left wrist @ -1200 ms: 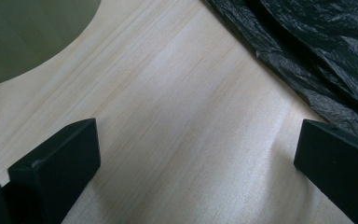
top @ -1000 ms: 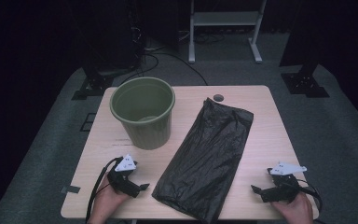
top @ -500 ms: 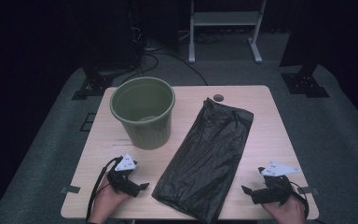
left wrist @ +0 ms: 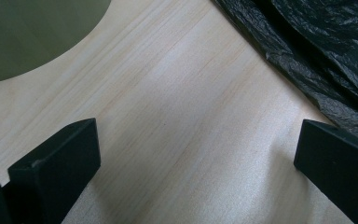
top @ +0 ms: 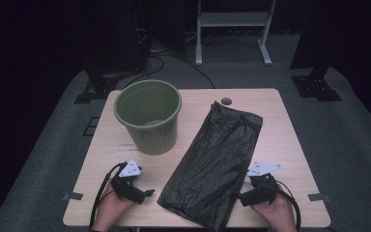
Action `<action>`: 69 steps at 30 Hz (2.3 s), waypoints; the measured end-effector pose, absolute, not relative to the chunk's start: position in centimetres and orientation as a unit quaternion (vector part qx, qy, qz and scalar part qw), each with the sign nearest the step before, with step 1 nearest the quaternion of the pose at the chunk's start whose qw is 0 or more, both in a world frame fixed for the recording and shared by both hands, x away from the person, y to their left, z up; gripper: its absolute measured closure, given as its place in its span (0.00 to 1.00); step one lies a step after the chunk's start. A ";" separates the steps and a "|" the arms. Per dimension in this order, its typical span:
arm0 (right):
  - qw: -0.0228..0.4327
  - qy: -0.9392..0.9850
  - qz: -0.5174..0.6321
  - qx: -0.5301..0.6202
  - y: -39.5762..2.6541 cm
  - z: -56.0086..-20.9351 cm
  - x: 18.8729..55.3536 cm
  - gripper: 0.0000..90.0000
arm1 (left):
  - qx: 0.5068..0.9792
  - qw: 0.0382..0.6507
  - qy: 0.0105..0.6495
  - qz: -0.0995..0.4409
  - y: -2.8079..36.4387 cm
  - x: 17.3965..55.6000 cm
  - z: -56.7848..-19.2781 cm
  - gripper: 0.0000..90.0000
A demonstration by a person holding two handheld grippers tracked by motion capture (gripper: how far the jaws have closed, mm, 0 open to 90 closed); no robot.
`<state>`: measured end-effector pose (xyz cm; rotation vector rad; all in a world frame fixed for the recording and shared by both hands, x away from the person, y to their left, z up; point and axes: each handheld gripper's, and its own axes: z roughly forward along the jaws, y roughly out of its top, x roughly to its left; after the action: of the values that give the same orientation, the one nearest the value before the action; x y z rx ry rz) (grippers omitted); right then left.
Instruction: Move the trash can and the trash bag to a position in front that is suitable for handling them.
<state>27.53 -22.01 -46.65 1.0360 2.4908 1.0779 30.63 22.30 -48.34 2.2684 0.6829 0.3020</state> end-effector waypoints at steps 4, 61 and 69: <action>0.109 0.859 0.355 0.353 -21.5 -47.6 28.0 0.21 | 0.883 0.368 0.266 0.118 22.3 30.6 -48.3 0.00; 0.153 0.816 0.344 0.438 -26.9 -46.4 25.2 0.55 | 0.880 0.367 0.276 0.122 22.3 30.5 -48.3 0.00; 0.155 0.815 0.342 0.441 -28.0 -46.6 24.7 0.99 | 0.880 0.366 0.277 0.122 22.3 30.5 -48.3 0.00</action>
<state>24.74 -28.03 -46.58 1.2625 2.3358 0.9789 30.52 22.31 -48.34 2.2612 0.7112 0.3140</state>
